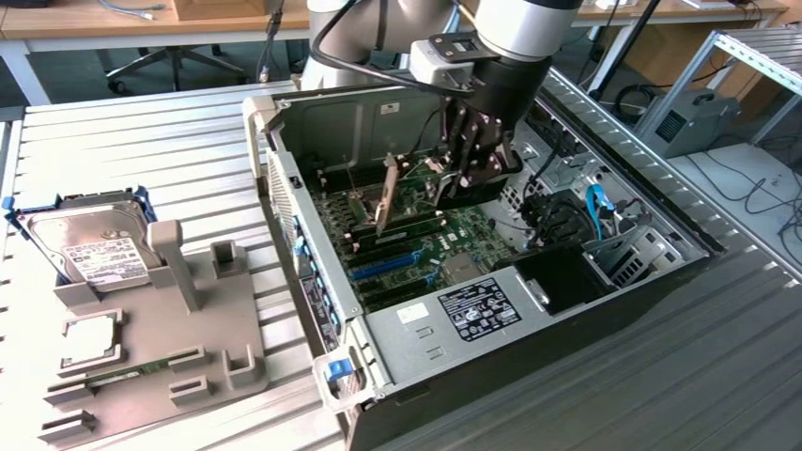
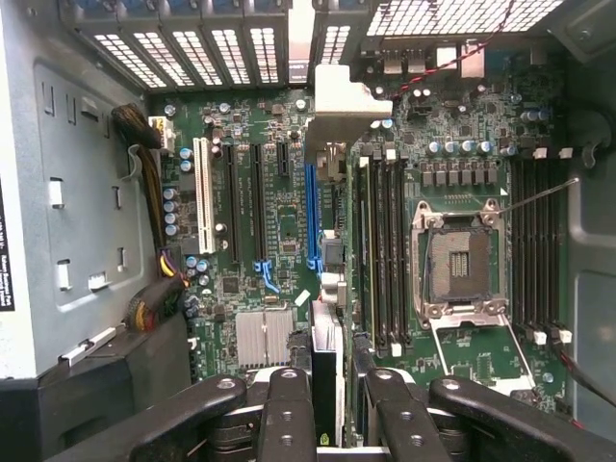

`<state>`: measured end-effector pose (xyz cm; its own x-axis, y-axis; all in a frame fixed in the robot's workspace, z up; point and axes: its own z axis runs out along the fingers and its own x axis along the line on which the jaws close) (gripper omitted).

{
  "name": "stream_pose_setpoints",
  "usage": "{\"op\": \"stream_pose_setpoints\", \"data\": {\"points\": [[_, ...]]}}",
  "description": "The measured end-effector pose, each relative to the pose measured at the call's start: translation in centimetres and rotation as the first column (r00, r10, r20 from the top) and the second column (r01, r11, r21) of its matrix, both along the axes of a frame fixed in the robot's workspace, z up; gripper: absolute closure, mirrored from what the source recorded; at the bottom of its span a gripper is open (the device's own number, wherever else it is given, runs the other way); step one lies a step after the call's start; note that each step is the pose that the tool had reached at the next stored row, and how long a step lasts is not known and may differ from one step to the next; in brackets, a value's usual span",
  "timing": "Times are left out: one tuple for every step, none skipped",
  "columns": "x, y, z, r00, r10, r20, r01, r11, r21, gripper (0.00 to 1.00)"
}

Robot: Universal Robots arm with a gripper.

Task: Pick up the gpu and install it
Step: 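Insert the gpu into the slot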

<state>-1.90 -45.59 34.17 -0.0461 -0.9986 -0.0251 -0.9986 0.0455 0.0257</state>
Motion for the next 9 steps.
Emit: {"op": "stream_pose_setpoints", "data": {"points": [[-0.01, 0.0, -0.06, 1.0, 0.0, 0.0, 0.0, 1.0, 0.0, 0.74], [-0.02, 0.0, -0.12, 1.0, 0.0, 0.0, 0.0, 1.0, 0.0001, 0.74], [-0.02, 0.0, -0.13, 1.0, 0.0, 0.0, 0.0, 1.0, 0.0, 0.74], [-0.02, 0.0, -0.14, 1.0, 0.0, 0.0, 0.0, 1.0, 0.0, 0.74], [-0.02, 0.0, -0.16, 1.0, 0.0, -0.0001, 0.0, 1.0, 0.0, 0.74], [-0.02, 0.0, -0.18, 1.0, 0.0, 0.0, 0.0, 1.0, 0.0, 0.74], [-0.04, 0.0, -0.55, 1.0, 0.0, -0.0001, 0.0, 1.0, 0.0, 0.74], [-0.06, 0.0, -0.92, 1.0, 0.0, 0.0, 0.0, 1.0, 0.0001, 0.74], [-0.06, 0.0, -0.93, 1.0, 0.0, -0.0001, 0.0, 1.0, 0.0, 0.74]]}}
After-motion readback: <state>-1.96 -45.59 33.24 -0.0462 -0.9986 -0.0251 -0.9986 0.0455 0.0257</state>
